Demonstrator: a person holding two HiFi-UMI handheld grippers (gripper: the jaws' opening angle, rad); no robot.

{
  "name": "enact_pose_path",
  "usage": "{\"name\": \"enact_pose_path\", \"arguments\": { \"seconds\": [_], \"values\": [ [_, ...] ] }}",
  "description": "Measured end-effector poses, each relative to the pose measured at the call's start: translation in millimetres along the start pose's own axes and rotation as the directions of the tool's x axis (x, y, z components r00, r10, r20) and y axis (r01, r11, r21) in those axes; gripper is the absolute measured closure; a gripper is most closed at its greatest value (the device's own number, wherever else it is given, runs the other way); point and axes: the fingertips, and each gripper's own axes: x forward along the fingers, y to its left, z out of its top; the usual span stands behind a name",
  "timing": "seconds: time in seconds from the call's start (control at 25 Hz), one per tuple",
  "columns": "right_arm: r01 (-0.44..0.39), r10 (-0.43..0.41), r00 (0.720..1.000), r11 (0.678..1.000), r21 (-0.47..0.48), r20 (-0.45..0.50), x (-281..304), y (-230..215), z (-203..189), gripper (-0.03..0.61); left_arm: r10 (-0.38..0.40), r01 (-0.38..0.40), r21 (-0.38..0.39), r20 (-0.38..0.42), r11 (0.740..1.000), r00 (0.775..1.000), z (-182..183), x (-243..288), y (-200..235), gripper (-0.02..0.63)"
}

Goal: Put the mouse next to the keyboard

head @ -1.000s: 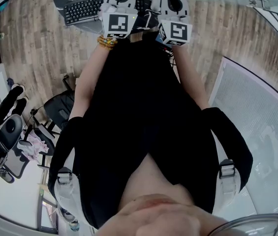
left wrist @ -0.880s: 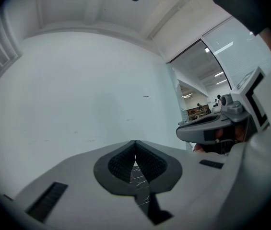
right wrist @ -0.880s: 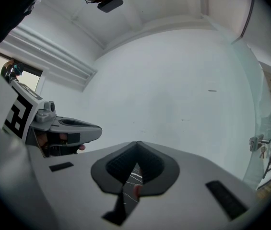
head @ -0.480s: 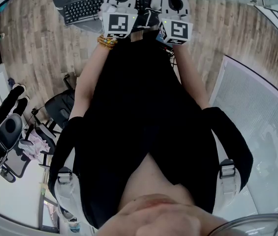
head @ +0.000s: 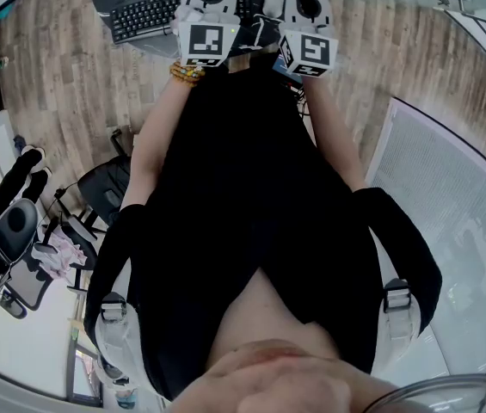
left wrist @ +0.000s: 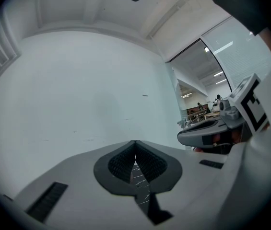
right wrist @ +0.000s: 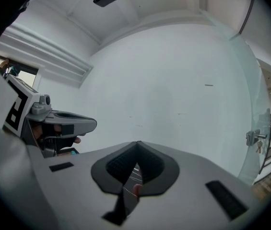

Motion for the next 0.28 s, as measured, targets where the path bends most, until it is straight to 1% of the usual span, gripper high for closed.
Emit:
{"name": "enact_pose_path", "arguments": {
  "seconds": [0.28],
  "values": [
    [0.013,-0.012,1.0,1.0,0.001,-0.027,4.4,-8.7,-9.6,0.552,0.0,0.0,0.0,-0.01,1.0,1.0,-3.8,4.7,0.8,0.6]
  ]
}}
